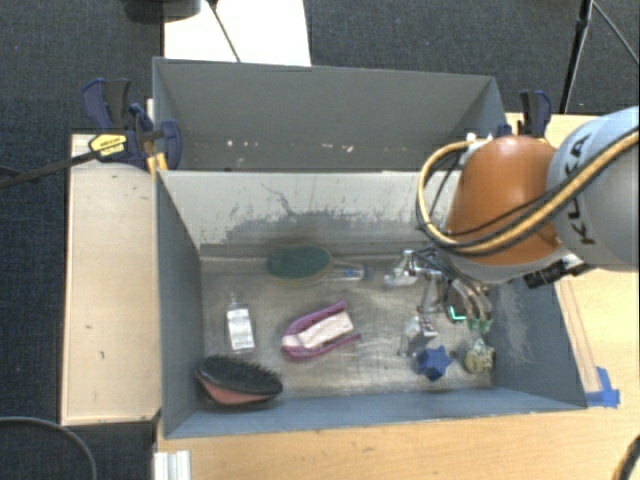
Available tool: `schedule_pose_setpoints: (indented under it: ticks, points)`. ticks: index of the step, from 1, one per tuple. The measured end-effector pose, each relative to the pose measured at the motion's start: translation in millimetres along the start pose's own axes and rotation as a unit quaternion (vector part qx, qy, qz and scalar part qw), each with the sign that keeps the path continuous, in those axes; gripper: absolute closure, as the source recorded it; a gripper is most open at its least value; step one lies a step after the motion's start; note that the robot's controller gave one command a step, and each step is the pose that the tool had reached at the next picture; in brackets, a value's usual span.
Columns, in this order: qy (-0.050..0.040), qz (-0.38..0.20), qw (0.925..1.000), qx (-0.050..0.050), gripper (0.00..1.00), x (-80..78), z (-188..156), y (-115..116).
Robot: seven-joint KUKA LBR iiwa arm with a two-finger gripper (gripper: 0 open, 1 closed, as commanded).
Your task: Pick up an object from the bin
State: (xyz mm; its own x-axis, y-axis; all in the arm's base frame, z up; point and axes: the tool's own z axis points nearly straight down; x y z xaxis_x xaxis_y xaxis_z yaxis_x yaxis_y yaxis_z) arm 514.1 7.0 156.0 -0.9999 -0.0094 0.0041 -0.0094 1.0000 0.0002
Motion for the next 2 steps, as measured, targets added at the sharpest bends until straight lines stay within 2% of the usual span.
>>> schedule_pose_setpoints:
  ticks: [1, 2]
  points:
    - [-0.0155, -0.256, 0.9666, 0.001, 0.00, 9.6, 64, 79]
    - [-0.0050, -0.225, 0.9744, 0.000, 0.00, -14.3, 54, 107]
